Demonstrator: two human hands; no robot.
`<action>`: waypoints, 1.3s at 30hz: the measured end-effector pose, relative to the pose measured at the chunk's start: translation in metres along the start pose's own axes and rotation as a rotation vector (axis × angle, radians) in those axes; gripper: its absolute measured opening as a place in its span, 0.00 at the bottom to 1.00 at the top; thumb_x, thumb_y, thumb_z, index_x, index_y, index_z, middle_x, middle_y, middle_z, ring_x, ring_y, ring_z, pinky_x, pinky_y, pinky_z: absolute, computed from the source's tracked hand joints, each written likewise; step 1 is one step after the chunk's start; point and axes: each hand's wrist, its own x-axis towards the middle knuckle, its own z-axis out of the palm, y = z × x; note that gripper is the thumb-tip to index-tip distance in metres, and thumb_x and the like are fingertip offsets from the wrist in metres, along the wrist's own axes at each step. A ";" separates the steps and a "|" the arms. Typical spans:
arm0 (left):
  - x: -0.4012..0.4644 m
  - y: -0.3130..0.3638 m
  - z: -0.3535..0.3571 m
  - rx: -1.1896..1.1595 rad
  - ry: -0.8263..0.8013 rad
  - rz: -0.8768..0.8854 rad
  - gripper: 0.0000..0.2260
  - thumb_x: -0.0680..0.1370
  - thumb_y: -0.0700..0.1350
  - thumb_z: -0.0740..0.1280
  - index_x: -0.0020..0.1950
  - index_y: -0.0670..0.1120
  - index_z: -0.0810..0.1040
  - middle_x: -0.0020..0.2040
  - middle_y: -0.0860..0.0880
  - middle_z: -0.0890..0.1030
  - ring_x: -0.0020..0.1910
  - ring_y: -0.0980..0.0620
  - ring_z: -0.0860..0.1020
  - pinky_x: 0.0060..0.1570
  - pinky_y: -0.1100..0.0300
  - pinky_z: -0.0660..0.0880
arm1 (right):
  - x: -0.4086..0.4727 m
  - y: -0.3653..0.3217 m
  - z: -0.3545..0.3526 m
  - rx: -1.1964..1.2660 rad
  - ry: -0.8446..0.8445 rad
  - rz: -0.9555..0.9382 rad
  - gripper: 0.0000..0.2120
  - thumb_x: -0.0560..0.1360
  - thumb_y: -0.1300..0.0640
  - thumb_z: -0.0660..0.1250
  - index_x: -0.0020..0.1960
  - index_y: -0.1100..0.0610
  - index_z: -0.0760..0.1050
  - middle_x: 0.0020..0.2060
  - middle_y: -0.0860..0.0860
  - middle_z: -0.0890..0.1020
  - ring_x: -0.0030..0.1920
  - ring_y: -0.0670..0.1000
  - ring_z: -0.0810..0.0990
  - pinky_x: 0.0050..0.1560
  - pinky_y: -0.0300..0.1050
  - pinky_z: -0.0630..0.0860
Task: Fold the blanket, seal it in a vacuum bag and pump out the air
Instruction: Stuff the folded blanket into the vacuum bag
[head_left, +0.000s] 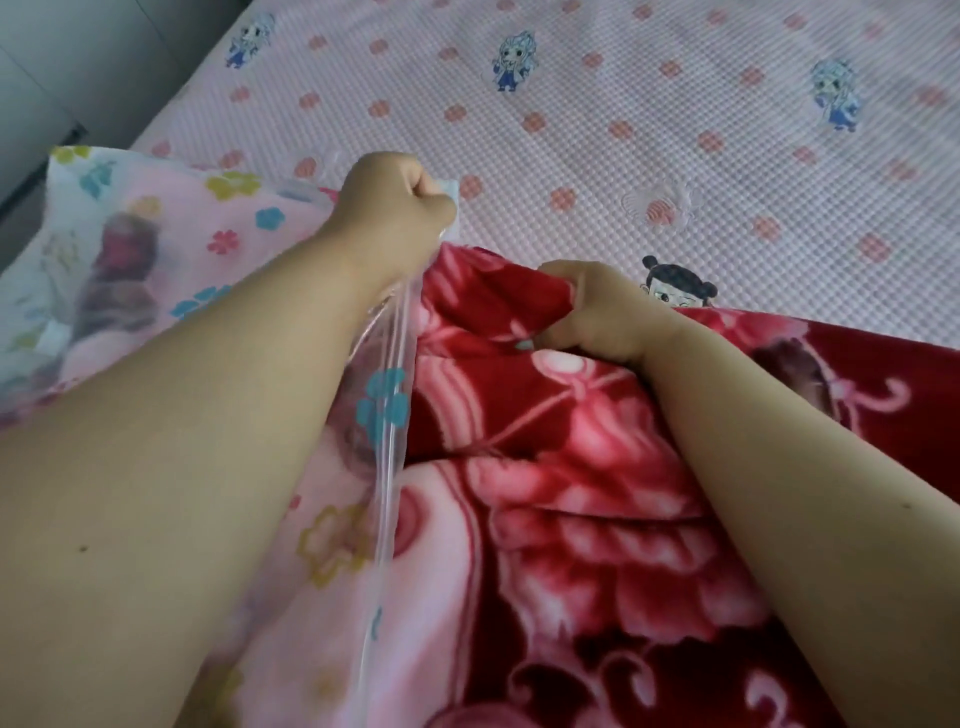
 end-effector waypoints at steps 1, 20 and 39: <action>-0.003 0.009 -0.003 -0.043 -0.029 -0.011 0.06 0.71 0.38 0.63 0.39 0.35 0.76 0.37 0.48 0.79 0.37 0.57 0.79 0.40 0.58 0.78 | -0.009 -0.006 -0.001 0.019 0.020 -0.032 0.15 0.63 0.63 0.79 0.46 0.62 0.77 0.37 0.52 0.80 0.37 0.43 0.76 0.42 0.38 0.74; -0.076 0.116 0.033 -0.356 -0.397 0.009 0.07 0.75 0.36 0.68 0.37 0.41 0.75 0.38 0.40 0.79 0.40 0.49 0.79 0.46 0.57 0.75 | -0.024 0.001 0.025 -0.243 0.468 0.165 0.14 0.74 0.53 0.65 0.56 0.61 0.76 0.51 0.57 0.82 0.53 0.57 0.79 0.48 0.46 0.70; -0.346 -0.024 -0.066 0.187 0.404 -0.093 0.15 0.76 0.51 0.62 0.48 0.42 0.83 0.42 0.53 0.77 0.44 0.49 0.76 0.46 0.51 0.75 | -0.234 -0.033 0.158 -0.484 0.137 -0.197 0.32 0.72 0.39 0.60 0.70 0.55 0.72 0.70 0.51 0.72 0.72 0.53 0.68 0.72 0.52 0.57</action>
